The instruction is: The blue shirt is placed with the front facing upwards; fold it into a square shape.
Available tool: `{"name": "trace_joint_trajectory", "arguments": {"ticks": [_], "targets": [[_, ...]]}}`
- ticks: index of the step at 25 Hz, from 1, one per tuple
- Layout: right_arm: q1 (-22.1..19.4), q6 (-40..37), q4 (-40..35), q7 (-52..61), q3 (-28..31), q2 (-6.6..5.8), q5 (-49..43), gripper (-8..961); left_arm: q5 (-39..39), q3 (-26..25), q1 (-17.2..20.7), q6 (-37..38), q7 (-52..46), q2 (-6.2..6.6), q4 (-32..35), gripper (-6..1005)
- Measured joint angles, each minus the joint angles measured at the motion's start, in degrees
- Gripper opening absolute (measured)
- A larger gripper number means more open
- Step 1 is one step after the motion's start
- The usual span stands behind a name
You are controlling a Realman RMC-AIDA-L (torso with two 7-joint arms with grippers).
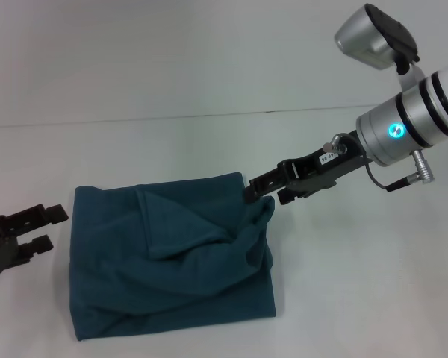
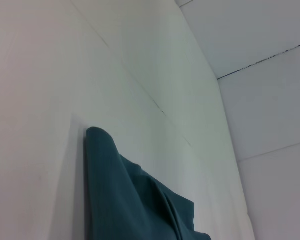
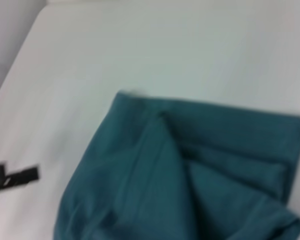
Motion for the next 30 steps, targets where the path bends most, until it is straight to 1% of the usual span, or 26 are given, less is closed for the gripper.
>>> {"name": "trace_joint_trajectory", "arguments": {"ticks": [3, 7, 9, 14, 19, 22, 26, 28, 30], "targets": [[-0.36, 3.28, 1.20, 1.32, -0.33, 0.32, 0.00, 898, -0.02, 0.00, -0.14, -0.41, 0.14, -0.03, -0.94, 845], [0.68, 7.85, 6.04, 1.67, -1.00, 0.60, 0.00, 898, -0.02, 0.00, -0.28, -1.27, 0.17, -0.01, -1.64, 845], [1.19, 9.89, 7.88, 1.72, -1.21, 0.94, 0.00, 898, -0.02, 0.00, -0.30, -1.49, 0.18, -0.02, -1.89, 845], [2.03, 13.39, 10.43, 1.90, -1.87, 1.66, 0.02, 898, -0.53, 0.00, -0.23, -1.60, 0.24, -0.01, -1.90, 845], [2.58, 14.95, 11.63, 2.31, -2.63, 1.87, 0.03, 898, -0.63, 0.04, -0.13, -1.98, 0.28, -0.08, -2.27, 845], [2.19, 13.85, 11.44, 3.31, -4.18, 1.63, -0.75, 897, -0.63, 0.07, 0.04, -2.01, 0.28, -0.10, -2.56, 845], [0.71, 13.63, 11.12, 4.26, -3.95, 0.48, -0.74, 897, -0.63, 0.05, 0.14, -2.30, 0.28, -0.10, -2.60, 845], [0.33, 13.76, 11.08, 4.00, -3.86, 0.39, -0.13, 897, -0.64, 0.05, -0.01, -2.37, 0.28, -0.11, -2.65, 845], [0.27, 13.98, 11.05, 3.76, -3.86, 0.57, 0.00, 897, -0.63, 0.06, -0.09, -2.39, 0.28, -0.11, -2.68, 845]]}}
